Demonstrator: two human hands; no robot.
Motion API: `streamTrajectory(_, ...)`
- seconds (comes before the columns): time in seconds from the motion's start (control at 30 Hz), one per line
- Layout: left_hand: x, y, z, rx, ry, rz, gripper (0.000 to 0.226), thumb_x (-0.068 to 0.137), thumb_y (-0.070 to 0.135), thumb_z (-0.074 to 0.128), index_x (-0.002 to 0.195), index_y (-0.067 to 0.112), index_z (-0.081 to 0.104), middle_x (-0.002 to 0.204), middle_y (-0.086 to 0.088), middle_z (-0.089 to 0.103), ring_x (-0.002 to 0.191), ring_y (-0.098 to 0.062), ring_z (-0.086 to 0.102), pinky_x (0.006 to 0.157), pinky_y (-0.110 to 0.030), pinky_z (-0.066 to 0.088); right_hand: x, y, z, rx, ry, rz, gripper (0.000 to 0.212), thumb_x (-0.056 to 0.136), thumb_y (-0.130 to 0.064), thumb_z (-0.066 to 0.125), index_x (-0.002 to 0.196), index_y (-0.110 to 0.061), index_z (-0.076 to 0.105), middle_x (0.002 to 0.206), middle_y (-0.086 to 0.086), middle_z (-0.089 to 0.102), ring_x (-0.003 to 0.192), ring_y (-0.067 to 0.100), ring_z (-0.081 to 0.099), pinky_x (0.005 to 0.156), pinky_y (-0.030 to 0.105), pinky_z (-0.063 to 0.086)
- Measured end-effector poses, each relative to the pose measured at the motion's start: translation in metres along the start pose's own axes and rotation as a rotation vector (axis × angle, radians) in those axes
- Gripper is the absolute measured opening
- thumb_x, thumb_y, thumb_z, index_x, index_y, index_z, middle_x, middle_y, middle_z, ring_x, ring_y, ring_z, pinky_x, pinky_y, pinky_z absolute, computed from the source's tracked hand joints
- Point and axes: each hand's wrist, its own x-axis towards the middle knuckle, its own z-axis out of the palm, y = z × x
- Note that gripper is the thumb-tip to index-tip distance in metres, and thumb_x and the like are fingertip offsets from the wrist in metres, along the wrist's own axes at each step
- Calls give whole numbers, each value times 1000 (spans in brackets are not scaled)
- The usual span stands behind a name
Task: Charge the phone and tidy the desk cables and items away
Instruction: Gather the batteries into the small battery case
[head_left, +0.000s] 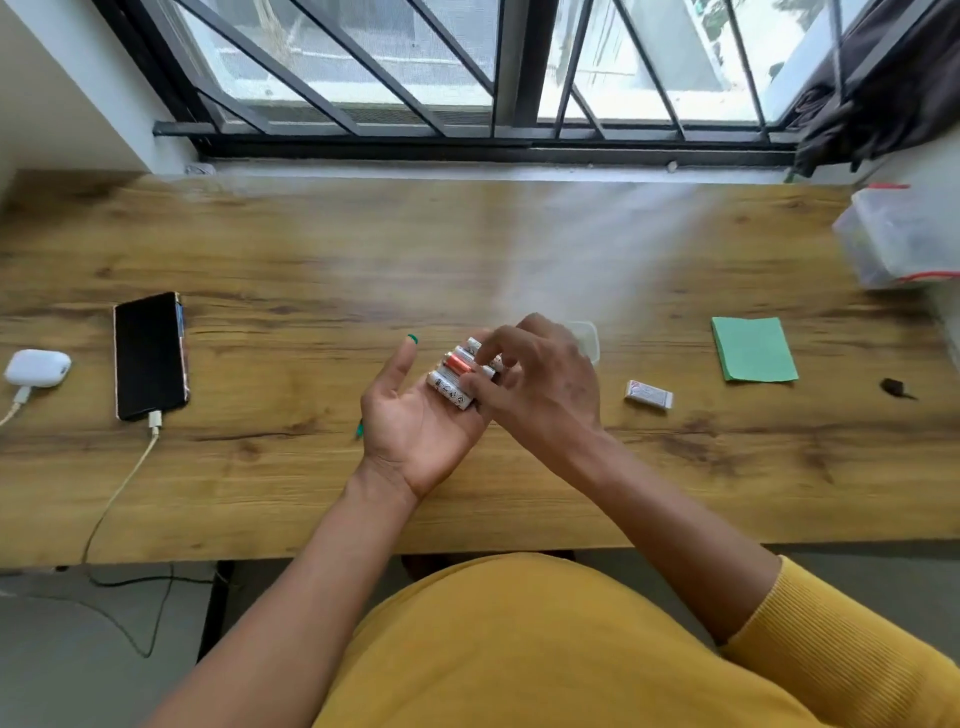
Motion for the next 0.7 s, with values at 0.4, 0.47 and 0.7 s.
streamTrajectory(0.4, 28, -24, 16, 63, -15, -57, 71, 109, 40, 48, 158, -9, 33, 161, -30, 41, 151, -46, 41, 124, -50, 35, 10, 43, -25, 155, -56, 57, 39, 88, -22, 75, 127, -25, 71, 122, -7, 70, 112, 15, 58, 92, 25, 41)
streamTrajectory(0.47, 35, -23, 23, 114, -9, -77, 63, 108, 31, 50, 155, -11, 38, 157, -33, 46, 147, -47, 47, 123, -51, 38, 14, 48, -32, 196, -77, 86, 40, 90, -22, 73, 130, -25, 70, 124, -7, 71, 109, 13, 62, 91, 26, 47)
streamTrajectory(0.7, 78, -11, 54, 432, 240, -130, 51, 96, -9, 56, 146, -14, 49, 129, -35, 67, 115, -44, 72, 100, -50, 59, 34, 76, -47, 163, -291, 71, 61, 87, -16, 69, 146, -28, 58, 142, -6, 64, 130, 11, 57, 111, 35, 49)
